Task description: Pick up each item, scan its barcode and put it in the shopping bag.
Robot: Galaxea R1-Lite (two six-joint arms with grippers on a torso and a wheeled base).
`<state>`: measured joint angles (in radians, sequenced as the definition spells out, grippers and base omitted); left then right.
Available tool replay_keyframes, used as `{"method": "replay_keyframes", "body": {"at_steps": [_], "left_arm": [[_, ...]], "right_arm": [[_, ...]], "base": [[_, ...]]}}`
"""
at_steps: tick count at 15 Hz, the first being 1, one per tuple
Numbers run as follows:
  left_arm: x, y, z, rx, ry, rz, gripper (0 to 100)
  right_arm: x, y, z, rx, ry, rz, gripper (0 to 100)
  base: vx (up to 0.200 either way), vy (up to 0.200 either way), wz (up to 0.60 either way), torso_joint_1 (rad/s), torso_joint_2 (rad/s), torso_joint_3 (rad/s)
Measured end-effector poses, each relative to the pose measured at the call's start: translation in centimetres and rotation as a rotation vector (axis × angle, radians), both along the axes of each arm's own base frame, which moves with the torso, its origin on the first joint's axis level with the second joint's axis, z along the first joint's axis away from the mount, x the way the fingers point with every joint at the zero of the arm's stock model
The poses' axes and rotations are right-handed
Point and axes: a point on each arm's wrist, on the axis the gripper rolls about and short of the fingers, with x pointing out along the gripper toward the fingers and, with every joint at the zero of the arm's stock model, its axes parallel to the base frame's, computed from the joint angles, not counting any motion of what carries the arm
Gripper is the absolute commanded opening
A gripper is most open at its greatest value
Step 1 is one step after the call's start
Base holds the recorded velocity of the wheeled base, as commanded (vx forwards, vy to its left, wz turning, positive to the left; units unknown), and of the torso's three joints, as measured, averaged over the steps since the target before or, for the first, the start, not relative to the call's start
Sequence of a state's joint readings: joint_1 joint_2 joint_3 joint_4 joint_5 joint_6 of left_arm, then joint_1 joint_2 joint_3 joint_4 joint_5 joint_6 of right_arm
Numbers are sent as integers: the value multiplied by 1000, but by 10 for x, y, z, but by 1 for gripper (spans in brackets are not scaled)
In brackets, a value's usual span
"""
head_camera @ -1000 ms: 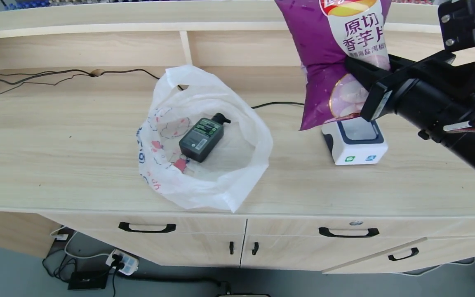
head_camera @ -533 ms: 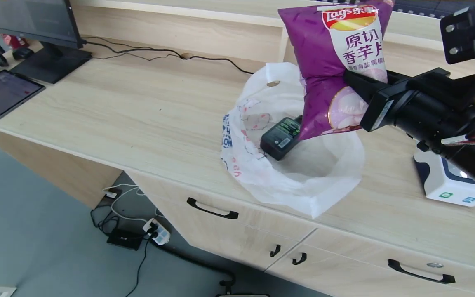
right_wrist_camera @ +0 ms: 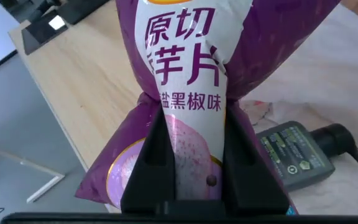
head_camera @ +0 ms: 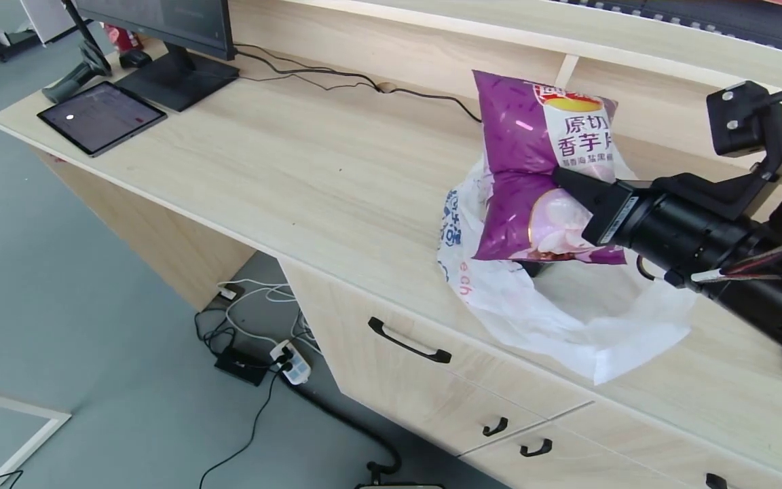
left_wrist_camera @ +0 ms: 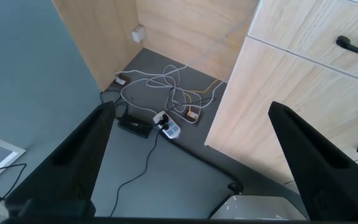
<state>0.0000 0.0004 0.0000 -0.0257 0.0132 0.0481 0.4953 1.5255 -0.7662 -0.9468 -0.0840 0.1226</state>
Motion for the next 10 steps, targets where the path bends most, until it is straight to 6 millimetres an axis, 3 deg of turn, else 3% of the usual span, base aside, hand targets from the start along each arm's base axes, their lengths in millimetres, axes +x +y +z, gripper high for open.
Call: {"method": "replay_keyframes", "body": {"at_steps": [10], "left_arm": [[0,0,0,10,0,-1,100]], "right_arm": [[15,-59,-22,-52,47,-233,0]], "base": [[0,0,0,0,0,0]]}}
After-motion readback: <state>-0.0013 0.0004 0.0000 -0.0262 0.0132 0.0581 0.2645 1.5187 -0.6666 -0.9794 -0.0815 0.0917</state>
